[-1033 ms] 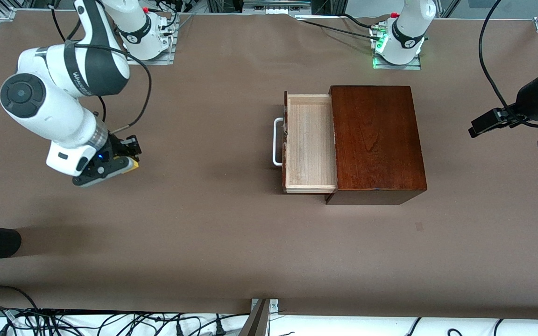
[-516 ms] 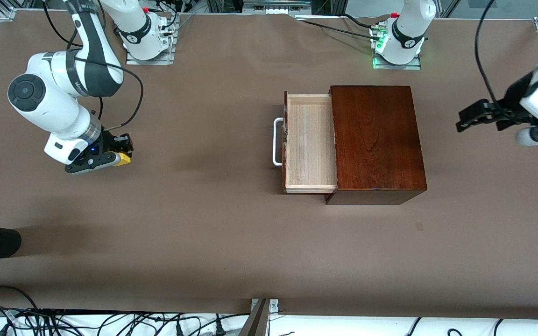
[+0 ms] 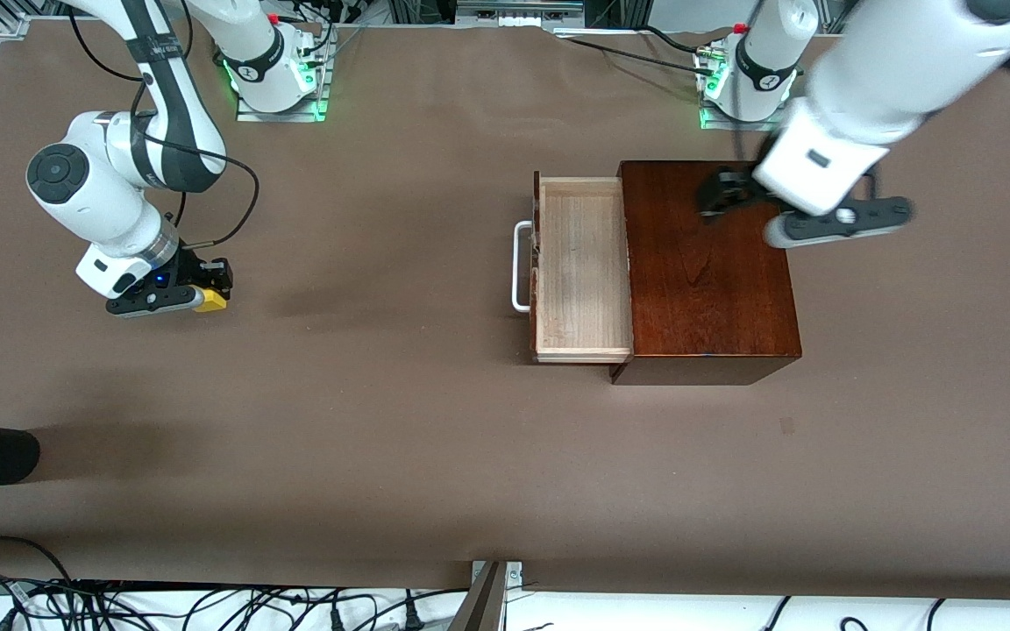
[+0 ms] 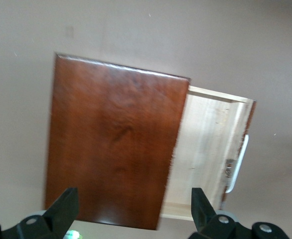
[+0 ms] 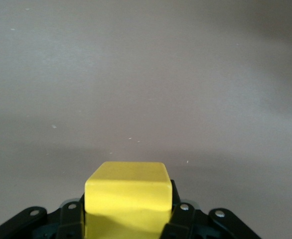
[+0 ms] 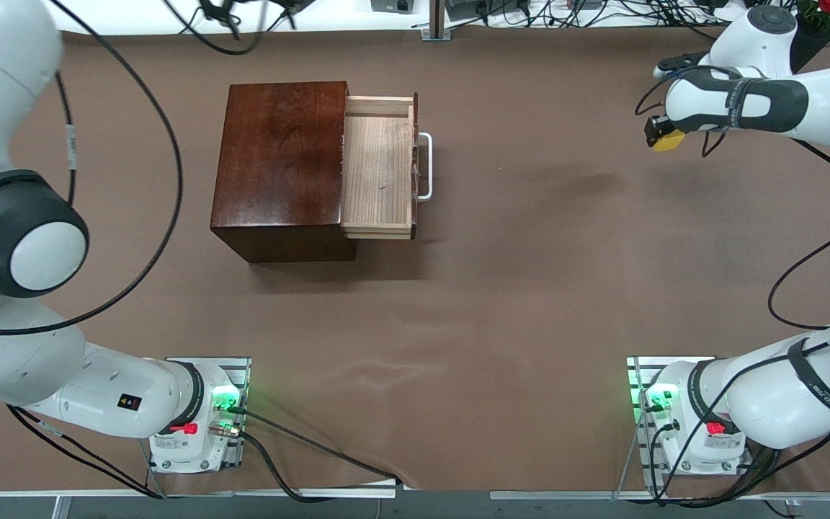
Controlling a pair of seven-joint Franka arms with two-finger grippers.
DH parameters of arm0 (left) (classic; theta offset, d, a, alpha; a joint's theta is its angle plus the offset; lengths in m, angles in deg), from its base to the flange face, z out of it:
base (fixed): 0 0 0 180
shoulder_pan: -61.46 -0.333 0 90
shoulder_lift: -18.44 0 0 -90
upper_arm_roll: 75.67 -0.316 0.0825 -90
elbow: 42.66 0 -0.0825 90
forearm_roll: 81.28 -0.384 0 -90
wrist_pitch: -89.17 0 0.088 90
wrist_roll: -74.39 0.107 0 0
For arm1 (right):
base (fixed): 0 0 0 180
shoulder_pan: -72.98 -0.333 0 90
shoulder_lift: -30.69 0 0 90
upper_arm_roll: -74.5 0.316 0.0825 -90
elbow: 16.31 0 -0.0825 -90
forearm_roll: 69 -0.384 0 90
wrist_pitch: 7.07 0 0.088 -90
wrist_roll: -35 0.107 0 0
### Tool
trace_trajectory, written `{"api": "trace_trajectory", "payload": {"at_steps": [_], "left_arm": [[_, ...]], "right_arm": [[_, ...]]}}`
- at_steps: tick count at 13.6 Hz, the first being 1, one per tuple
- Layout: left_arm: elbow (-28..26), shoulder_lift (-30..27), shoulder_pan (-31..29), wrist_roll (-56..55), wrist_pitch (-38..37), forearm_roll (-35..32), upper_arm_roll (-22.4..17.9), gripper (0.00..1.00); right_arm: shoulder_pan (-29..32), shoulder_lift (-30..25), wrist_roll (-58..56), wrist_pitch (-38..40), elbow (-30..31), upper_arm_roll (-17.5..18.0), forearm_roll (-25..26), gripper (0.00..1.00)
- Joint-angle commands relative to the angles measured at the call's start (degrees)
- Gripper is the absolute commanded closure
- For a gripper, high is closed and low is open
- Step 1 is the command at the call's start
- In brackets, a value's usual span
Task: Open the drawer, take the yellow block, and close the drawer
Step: 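Lower the cube onto the table while the left gripper reaches the drawer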
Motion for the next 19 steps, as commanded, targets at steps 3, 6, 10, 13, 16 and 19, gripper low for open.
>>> {"api": "trace_trajectory", "payload": {"at_steps": [3,6,10,13,16,19], "left_arm": [[7.66,9.59,10.51,-18.17,-0.68,0.26,-0.86,0.00],[10.74,15.57,15.79,-30.47,2.47,0.34,-0.86,0.00],[10.74,22.25,21.94,-44.11,10.99,0.34,-1.39,0.00],[10.74,26.48,25.11,-52.56,17.33,0.26,-1.65,0.17],[10.66,29.03,26.17,-52.75,21.02,0.26,-1.57,0.63],[10.66,31.66,26.96,-52.40,22.53,0.26,-1.74,1.00]], "right_arm": [[-0.10,2.92,-0.64,-5.61,2.79,-0.43,-4.74,1.00],[0.07,5.20,-0.81,-9.29,3.66,-0.43,-4.92,1.00],[0.16,7.84,-3.96,-11.50,4.29,-0.43,-11.05,1.00],[0.16,9.94,-11.68,-12.38,4.29,-0.43,-19.92,1.00],[0.16,12.32,-16.89,-13.61,4.29,-0.43,-25.04,1.00],[0.16,13.64,-18.65,-13.79,4.20,-0.43,-26.98,1.00]]}}
